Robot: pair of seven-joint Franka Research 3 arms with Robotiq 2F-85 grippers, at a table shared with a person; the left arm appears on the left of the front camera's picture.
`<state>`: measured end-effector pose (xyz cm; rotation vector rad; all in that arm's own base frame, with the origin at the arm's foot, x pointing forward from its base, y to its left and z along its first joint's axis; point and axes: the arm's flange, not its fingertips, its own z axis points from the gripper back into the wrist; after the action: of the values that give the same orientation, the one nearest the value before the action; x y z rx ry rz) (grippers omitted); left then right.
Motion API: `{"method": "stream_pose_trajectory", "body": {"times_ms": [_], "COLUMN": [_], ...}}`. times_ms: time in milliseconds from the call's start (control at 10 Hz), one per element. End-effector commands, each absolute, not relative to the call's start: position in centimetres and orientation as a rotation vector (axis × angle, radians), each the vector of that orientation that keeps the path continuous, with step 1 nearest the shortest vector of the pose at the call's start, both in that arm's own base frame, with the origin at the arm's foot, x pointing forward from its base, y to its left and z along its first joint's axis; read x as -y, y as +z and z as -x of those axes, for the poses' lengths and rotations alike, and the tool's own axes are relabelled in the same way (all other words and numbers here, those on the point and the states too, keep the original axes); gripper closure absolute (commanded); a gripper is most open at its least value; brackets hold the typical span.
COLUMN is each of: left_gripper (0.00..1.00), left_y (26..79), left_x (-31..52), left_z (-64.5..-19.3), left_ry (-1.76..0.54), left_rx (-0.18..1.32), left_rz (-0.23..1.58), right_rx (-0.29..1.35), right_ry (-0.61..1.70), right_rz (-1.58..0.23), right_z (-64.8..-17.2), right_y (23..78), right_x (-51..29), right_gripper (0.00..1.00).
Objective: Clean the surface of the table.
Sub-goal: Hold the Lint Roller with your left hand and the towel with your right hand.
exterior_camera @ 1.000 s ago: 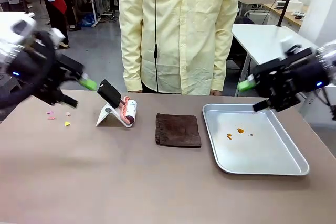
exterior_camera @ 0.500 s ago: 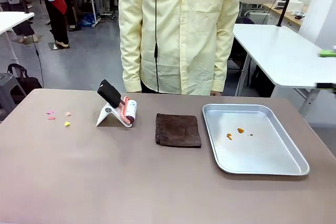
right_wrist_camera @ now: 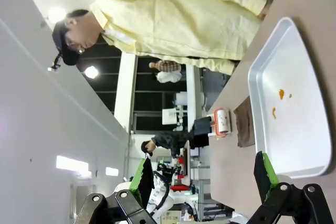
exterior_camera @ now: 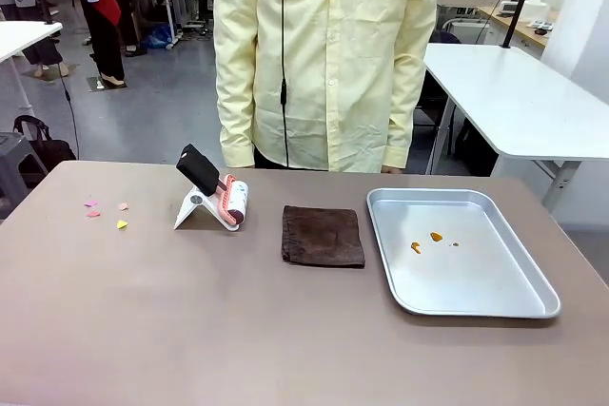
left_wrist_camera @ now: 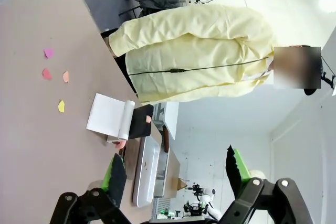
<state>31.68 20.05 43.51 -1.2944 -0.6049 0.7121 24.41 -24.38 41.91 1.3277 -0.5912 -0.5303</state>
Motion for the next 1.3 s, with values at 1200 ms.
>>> {"method": "stream_pose_trajectory", "body": {"times_ms": [1200], "left_gripper": [0.00], "left_y": [50.8], "left_x": [-11.8], "left_z": [-42.4], "left_ry": [0.329], "left_rx": [0.388], "left_rz": [0.974], "right_rx": [0.621], "right_ry": [-0.278], "right_rz": [-0.695], "right_z": [-31.4], "right_y": [47.2], "right_x": [10.7], "right_gripper": [0.00]}}
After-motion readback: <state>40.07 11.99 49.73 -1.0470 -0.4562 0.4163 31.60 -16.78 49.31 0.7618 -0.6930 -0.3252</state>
